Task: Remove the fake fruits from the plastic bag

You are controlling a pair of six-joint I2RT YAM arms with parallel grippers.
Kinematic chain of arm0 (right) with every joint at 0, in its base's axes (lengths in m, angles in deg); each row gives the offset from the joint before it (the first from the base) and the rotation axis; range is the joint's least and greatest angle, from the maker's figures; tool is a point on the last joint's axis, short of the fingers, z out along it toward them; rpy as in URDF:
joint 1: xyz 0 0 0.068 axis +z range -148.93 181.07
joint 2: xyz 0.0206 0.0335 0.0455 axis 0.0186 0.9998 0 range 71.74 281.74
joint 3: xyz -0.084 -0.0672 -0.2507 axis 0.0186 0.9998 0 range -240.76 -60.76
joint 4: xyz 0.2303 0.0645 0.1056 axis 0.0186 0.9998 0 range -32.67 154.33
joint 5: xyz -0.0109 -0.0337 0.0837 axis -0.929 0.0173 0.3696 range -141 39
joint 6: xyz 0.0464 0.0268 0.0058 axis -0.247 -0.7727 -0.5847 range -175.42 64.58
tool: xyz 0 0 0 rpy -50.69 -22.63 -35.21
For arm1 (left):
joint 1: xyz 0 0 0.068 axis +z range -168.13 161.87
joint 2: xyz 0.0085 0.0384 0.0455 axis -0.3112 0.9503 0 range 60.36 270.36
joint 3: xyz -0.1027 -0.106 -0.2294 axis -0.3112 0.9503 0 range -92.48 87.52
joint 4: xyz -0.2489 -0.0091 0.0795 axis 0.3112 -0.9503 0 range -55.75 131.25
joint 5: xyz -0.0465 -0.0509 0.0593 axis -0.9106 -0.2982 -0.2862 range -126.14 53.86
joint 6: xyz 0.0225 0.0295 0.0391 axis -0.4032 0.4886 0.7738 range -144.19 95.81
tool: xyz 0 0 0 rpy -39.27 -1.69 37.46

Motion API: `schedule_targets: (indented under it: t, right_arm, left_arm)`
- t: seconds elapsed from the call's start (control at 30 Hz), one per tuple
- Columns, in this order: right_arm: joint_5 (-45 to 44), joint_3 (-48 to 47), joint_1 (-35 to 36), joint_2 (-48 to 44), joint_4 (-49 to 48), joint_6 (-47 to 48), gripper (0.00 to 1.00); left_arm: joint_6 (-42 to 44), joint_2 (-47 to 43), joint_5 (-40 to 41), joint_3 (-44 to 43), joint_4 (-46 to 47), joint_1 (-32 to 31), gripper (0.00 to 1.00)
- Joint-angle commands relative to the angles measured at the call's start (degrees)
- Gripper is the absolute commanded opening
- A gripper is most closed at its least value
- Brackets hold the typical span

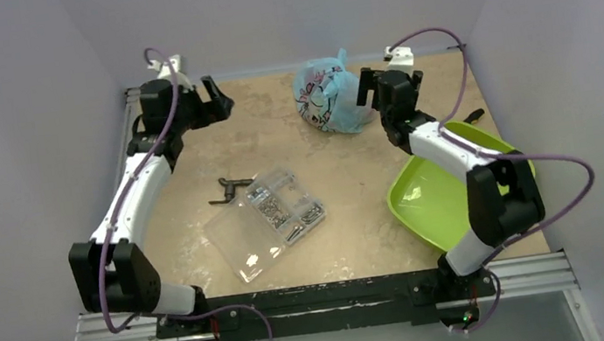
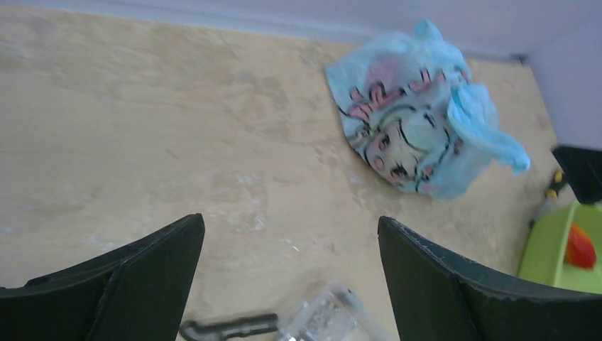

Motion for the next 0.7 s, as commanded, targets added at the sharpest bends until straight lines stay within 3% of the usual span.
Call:
schedule_targets:
  t: [0.0, 0.2, 0.5, 0.67]
  right_arm:
    - [0.73, -4.54, 1.0, 3.71, 0.82, -4.61, 0.99]
    - [2.85, -8.35, 1.12, 7.18, 4.77, -5.46, 0.99]
    - [6.83, -4.97, 1.71, 6.35, -1.58, -5.56, 0.99]
    - [7.33, -13.42, 1.68, 12.74, 3.88, -9.24, 0.99]
  left_arm:
    - [1.93, 2.59, -8.9, -2.39, -0.12, -4.35, 0.92]
    - [1.03, 3.73, -9.93, -3.02, -0.74, -4.45, 0.92]
    - [0.58, 6.67, -12.05, -5.17, -3.05, -5.71, 0.92]
    - [-0.12, 8.18, -14.33, -5.93, -3.49, -6.91, 0.92]
